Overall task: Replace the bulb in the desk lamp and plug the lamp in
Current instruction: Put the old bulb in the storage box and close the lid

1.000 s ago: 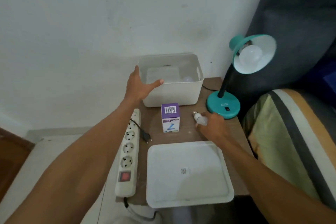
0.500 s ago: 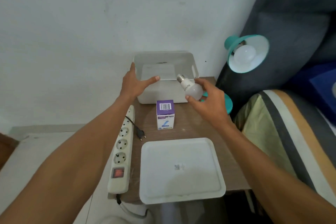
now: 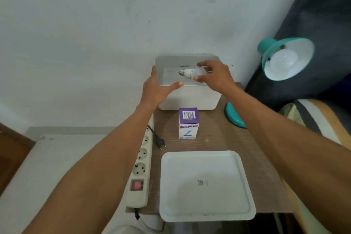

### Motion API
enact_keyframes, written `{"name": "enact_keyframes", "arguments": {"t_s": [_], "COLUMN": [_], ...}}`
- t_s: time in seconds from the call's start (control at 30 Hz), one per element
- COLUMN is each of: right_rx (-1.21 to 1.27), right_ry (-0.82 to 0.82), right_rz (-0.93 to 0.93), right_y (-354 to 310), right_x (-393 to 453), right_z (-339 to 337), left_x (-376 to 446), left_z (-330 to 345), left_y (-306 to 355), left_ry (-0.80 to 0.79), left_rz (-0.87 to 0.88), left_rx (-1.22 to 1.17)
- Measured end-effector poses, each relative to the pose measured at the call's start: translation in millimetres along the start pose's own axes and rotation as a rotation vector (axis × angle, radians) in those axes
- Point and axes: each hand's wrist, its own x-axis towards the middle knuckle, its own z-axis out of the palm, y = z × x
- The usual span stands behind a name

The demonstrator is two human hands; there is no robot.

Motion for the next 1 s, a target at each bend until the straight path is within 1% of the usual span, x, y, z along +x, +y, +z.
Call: {"name": "enact_keyframes", "arguments": {"t_s": [0.1, 0.2, 0.3, 0.43, 0.6, 0.7, 0.77, 0.83, 0.9, 1.0], "right_rx": [-0.056, -0.108, -0.101, -0.102, -0.045, -0.011, 0.01, -0.009, -0.003, 0.002], "right_ry": [-0.081, -0.128, -0.175, -0.217, -0.107, 0.022, 0.113, 0.163, 0.182, 0.189], "right_rz": [0.025, 0.074, 0.131, 0.146, 0.098, 0.031, -0.011, -0.032, -0.016, 0.033], "right_y": [2.0, 1.9, 2.0, 0.8, -2.3, -2.0, 0.6, 5.8, 13.8, 31.5], "right_x": [9.8, 21.1, 28.6, 27.7, 9.0, -10.4, -26.2, -45.2, -68.0, -107.1], "right_z": [10.4, 13.3, 12.9, 11.7, 7.4, -0.8, -7.2, -13.2, -17.5, -19.8], "left_x": [-0.3, -0.6, 0.5, -0.7, 2.3, -5.1, -19.5, -42.1, -69.5, -115.2], "left_z": [0.2, 0.3, 0.8, 0.9, -3.4, -7.6, -8.6, -8.4, -7.5, -4.3], "left_y": [-1.1, -0.2, -1.8, -1.2, 3.5, 8.7, 9.8, 11.4, 14.1, 14.2], "left_ry": [-0.003, -0.004, 0.002, -0.003, -0.072, -0.077, -0.052, -0.024, -0.007, 0.026], "left_rz": [-0.001, -0.009, -0.01, -0.011, -0.063, -0.13, -0.15, -0.161, -0.154, -0.146], "left_rx": [-0.012, -0.004, -0.008, -0.015, 0.057, 0.104, 0.098, 0.072, 0.018, 0.009]}}
